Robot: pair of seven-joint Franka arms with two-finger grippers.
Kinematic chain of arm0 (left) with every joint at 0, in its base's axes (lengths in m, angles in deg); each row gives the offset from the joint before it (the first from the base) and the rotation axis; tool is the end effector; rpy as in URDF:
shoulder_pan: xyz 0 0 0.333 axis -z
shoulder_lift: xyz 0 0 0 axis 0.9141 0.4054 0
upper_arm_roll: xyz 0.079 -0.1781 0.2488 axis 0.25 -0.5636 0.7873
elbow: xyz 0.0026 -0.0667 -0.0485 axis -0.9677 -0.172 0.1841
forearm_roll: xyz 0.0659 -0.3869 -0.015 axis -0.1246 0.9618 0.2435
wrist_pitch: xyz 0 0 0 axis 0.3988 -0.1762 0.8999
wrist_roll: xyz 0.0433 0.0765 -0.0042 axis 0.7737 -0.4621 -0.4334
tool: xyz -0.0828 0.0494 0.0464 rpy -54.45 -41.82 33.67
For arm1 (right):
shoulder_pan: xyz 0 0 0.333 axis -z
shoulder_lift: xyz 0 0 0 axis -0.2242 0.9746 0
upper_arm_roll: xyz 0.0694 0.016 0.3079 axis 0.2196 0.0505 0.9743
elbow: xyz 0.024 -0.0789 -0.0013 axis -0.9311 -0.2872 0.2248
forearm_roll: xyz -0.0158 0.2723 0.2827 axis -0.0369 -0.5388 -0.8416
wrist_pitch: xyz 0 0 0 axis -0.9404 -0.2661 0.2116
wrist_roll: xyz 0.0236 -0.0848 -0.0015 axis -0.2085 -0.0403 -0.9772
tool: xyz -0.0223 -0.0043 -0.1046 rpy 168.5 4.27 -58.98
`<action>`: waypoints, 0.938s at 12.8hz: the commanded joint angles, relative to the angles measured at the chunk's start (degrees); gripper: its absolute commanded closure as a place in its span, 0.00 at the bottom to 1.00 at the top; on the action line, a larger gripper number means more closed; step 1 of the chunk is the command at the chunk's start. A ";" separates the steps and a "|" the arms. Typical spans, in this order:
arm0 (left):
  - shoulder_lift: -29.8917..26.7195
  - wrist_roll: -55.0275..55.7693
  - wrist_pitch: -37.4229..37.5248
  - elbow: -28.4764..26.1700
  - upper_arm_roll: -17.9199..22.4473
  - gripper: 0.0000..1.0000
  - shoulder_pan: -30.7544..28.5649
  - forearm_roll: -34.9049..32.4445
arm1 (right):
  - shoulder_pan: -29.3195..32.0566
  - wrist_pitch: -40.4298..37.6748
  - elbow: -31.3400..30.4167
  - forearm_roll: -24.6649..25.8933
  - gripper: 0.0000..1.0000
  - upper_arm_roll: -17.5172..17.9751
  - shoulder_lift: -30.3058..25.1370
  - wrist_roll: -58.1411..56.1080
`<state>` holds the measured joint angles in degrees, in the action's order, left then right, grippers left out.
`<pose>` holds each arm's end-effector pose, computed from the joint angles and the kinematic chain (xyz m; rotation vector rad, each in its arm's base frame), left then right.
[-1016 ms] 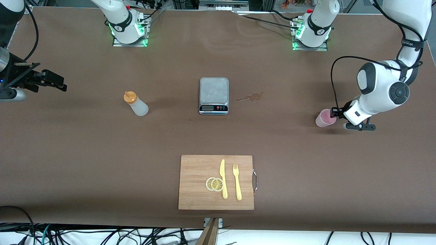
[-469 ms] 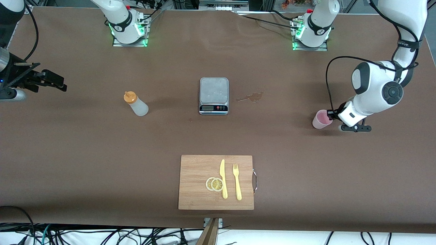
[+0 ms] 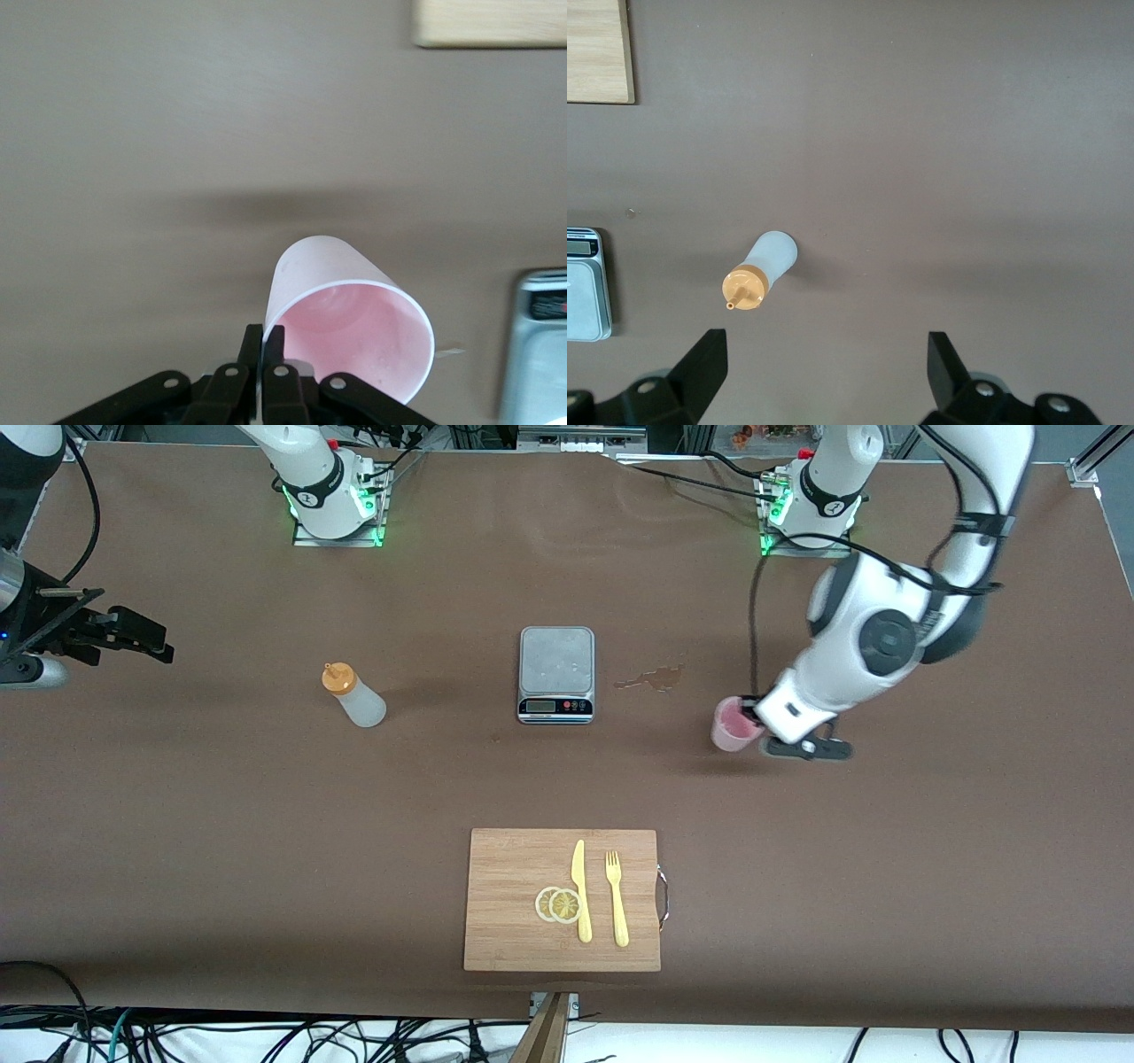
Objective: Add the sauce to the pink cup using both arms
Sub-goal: 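Carry the pink cup with the left gripper onto the kitchen scale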
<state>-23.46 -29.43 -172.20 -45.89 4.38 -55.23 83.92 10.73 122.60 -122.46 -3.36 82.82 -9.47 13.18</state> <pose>0.5398 -0.2379 0.3351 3.0532 0.0148 -0.2047 0.5723 -0.0046 0.5809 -3.1089 -0.0436 0.1015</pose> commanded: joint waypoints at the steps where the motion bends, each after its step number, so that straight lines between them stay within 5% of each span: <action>1: -0.01 11.84 1.01 1.22 -3.52 1.00 4.85 1.01 | 0.47 -0.48 1.16 -0.27 0.00 0.28 0.40 0.47; 7: 4.55 26.45 -7.68 2.37 -3.62 1.00 17.78 7.25 | 0.47 -0.48 1.16 -0.27 0.00 0.28 0.40 0.47; 12: 7.89 30.34 -11.82 2.37 -3.62 1.00 22.45 7.52 | 0.47 -0.48 1.16 -0.36 0.00 0.28 0.40 0.47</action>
<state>-16.82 -0.24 -183.22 -45.10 0.00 -34.35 90.10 10.74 122.60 -122.46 -3.36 82.82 -9.47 13.18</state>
